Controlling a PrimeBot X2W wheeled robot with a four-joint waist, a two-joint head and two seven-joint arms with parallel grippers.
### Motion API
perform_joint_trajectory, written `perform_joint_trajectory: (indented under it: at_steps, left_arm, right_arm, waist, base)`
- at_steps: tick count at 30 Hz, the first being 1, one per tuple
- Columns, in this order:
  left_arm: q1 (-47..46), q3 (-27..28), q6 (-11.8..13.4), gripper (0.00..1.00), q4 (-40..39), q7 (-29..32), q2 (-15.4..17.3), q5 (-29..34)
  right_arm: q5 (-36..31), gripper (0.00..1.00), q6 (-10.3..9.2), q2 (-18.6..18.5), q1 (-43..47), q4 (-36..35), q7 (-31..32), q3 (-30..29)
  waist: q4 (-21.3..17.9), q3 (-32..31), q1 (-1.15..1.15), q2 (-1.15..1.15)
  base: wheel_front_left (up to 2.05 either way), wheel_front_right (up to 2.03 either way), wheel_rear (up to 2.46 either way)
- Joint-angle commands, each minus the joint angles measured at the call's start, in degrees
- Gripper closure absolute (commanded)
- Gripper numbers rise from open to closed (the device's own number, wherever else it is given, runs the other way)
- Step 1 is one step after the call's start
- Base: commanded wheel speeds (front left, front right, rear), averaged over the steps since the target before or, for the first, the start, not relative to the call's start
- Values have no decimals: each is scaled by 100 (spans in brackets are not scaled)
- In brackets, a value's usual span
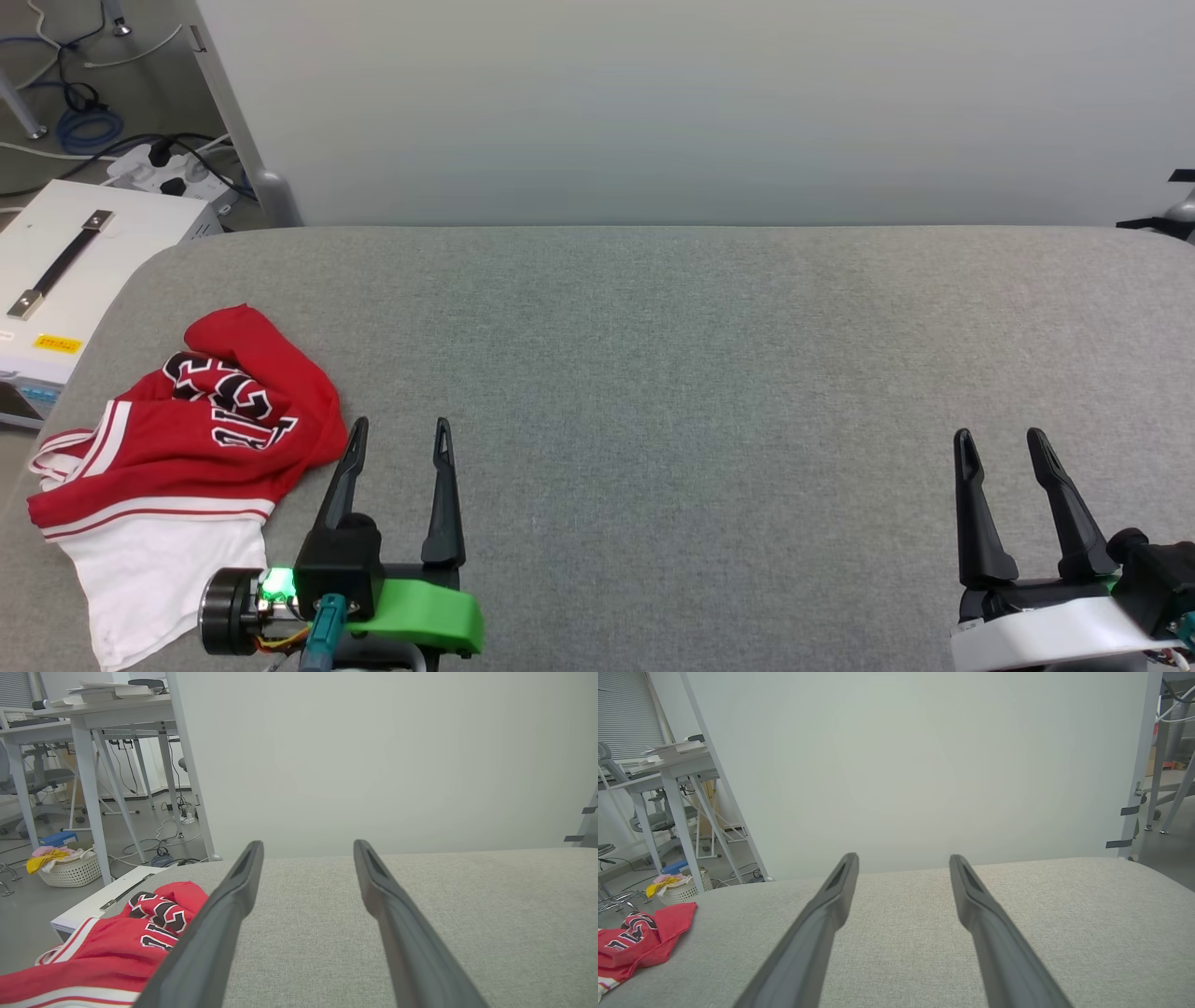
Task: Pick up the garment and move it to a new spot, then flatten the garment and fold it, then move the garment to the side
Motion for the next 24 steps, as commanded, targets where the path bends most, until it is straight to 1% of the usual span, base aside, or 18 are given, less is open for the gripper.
perform_joint_trajectory:
  at_steps: [1, 6, 12, 17, 24]
  left_arm:
    - [46, 1, 31, 0, 18, -33, -14, -2]
    - [34, 8, 31, 0, 39, -33, -14, -1]
    - [0, 26, 38, 0, 78, -33, -14, -14]
    - [-42, 85, 52, 0, 86, -33, -14, -21]
    - [-164, 202, 60, 0, 94, -33, -14, -68]
  right_arm:
    - [-26, 0, -4, 1, 68, 21, -34, 5]
    - [-47, 0, -4, 1, 63, 35, -34, 6]
    - [-147, 0, -4, 1, 55, 3, -34, 52]
    - [-194, 0, -4, 1, 29, -21, -34, 99]
    - [-278, 0, -4, 1, -49, -79, -34, 134]
  waist:
    - [4, 6, 0, 0]
    - [14, 18, 0, 0]
    - [128, 44, 0, 0]
    - [359, 110, 0, 0]
    - [857, 289, 0, 0]
  base:
    - [0, 0, 0]
    - [0, 0, 0]
    - [0, 0, 0]
    - [0, 0, 0]
    - [0, 0, 0]
